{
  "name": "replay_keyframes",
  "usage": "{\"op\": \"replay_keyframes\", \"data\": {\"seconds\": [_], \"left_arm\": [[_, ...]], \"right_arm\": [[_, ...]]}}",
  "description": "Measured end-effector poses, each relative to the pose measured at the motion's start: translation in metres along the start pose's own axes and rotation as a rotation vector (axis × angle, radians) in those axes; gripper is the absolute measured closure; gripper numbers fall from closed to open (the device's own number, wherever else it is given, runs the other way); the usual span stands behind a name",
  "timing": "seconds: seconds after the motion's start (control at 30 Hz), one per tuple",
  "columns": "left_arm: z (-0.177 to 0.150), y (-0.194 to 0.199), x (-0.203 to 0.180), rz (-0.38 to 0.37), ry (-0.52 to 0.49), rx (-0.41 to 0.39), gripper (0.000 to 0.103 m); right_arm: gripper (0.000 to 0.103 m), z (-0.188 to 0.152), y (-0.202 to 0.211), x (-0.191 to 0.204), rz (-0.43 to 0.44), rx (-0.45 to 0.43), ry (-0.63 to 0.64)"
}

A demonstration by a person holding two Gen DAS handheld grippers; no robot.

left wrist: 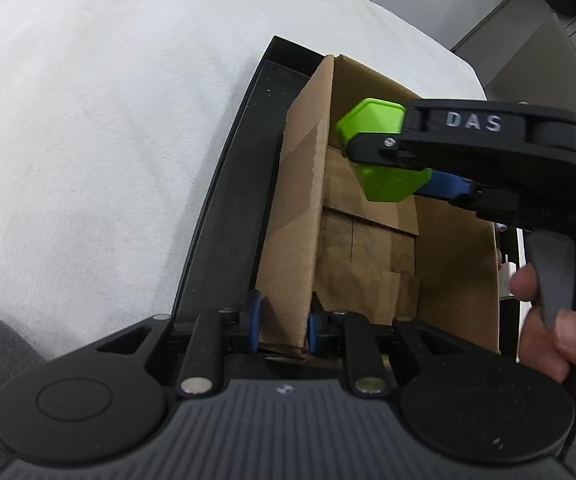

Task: Organize rigid objects
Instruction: 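Lift the lime-green cup with the right gripper and carry it over the box, then open the right gripper to drop the cup into the box, then move the right gripper to the pink hooded doll and close on it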

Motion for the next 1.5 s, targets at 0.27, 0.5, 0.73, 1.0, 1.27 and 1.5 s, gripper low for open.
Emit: {"op": "replay_keyframes", "data": {"seconds": [0.27, 0.5, 0.73, 1.0, 1.27, 1.5], "left_arm": [[-0.001, 0.000, 0.003, -0.003, 0.009, 0.003, 0.082], [-0.001, 0.001, 0.002, 0.008, 0.004, -0.003, 0.082], [0.000, 0.001, -0.001, 0.026, 0.006, -0.003, 0.082], [-0.001, 0.001, -0.001, 0.033, 0.017, -0.004, 0.082], [-0.001, 0.003, -0.003, 0.048, 0.008, -0.006, 0.082], [0.000, 0.003, -0.002, 0.054, 0.018, -0.008, 0.082]], "right_arm": [[0.047, -0.006, 0.006, -0.010, 0.009, 0.016, -0.034], [0.030, -0.013, 0.030, -0.024, -0.024, -0.014, -0.012], [0.022, -0.013, 0.047, -0.032, -0.047, -0.040, -0.013], [0.014, -0.012, 0.069, -0.037, -0.059, -0.077, -0.029], [0.001, -0.005, 0.092, -0.051, -0.086, -0.183, -0.036], [0.000, -0.001, 0.109, -0.070, -0.126, -0.271, -0.038]]}}
Point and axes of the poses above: each gripper's, at about its wrist camera, not at the fingertips, and y roughly against the way its jaws point, x to its left, z to its top, the point moved 10 cm from there along -y, roughly the way its jaws point, and after that the axes turned 12 degrees about -y, right-handed, at the moved point
